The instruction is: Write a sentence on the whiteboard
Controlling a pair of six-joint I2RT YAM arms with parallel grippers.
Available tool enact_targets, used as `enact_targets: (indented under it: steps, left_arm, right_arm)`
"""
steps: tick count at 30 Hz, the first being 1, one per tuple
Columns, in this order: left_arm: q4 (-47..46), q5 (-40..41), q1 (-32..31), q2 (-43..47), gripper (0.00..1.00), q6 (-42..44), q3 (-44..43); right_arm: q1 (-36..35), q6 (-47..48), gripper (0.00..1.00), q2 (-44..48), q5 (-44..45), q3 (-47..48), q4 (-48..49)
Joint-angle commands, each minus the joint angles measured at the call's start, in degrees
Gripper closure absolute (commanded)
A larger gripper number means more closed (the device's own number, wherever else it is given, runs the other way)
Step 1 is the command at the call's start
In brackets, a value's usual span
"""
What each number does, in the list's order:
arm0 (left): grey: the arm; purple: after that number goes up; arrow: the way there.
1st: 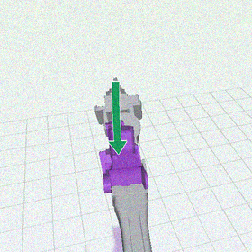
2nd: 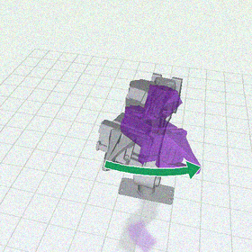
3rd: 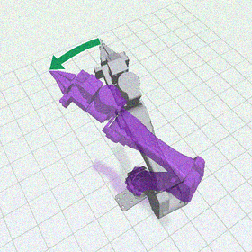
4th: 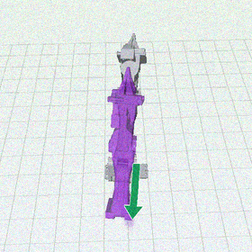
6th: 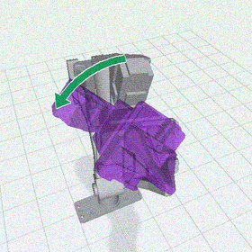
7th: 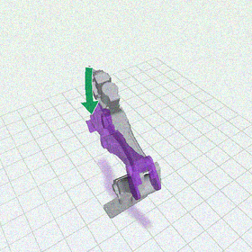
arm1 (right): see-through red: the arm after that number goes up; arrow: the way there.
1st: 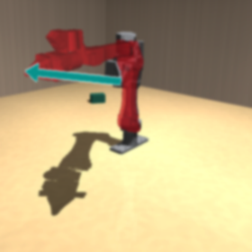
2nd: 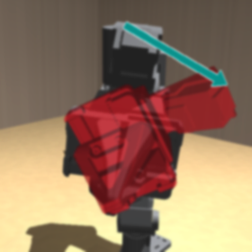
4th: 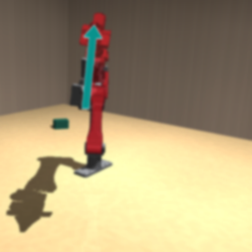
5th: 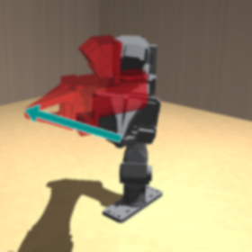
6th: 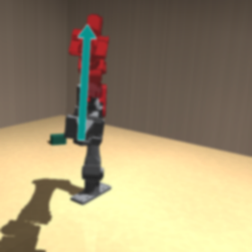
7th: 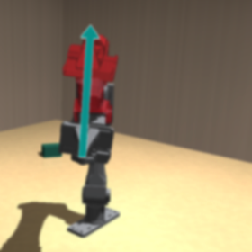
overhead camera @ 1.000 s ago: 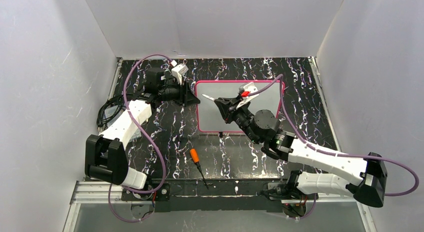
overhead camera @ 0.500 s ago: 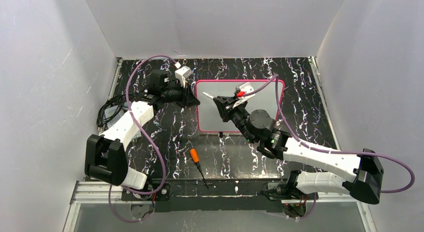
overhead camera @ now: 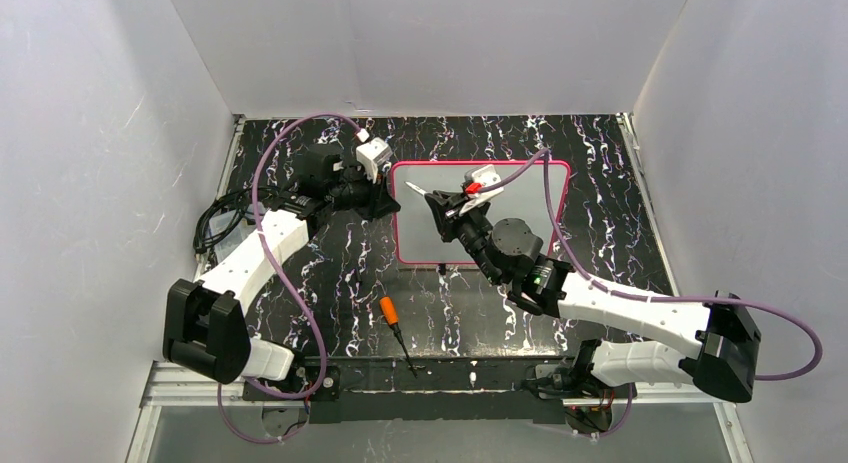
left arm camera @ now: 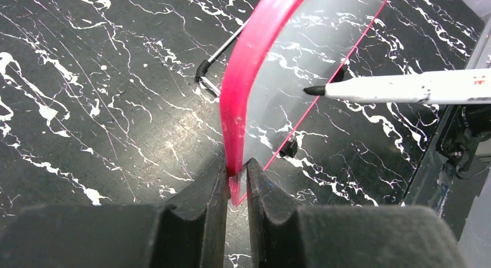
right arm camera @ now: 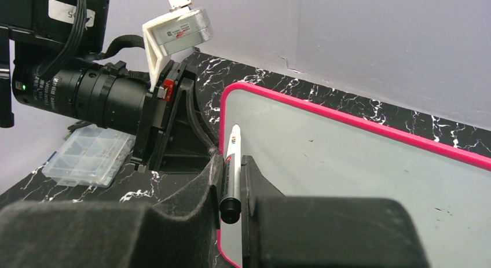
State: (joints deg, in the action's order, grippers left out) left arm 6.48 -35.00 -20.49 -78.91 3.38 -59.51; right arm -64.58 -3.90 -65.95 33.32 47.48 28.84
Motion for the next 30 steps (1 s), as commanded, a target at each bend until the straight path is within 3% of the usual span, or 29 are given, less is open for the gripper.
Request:
enact_targets:
  steps: [1,17,30]
  left_arm:
    - [2.7,1.8,-1.5,1.1,1.0,2.3,1.2]
    - [3.3,2.8,-2.5,1.8,1.0,3.4,1.3]
    - [3.3,2.9,-2.5,2.4,1.0,3.5,1.3]
  right_arm:
    - [-0.3,1.4,0.99,-0.3,1.5,3.3,4.6]
    - [-0.3,3.1,0.99,-2.3,5.0,3.4,6.9]
    - [-0.2,-0.9,0.99,-0.8,6.0,0.1,-0.7]
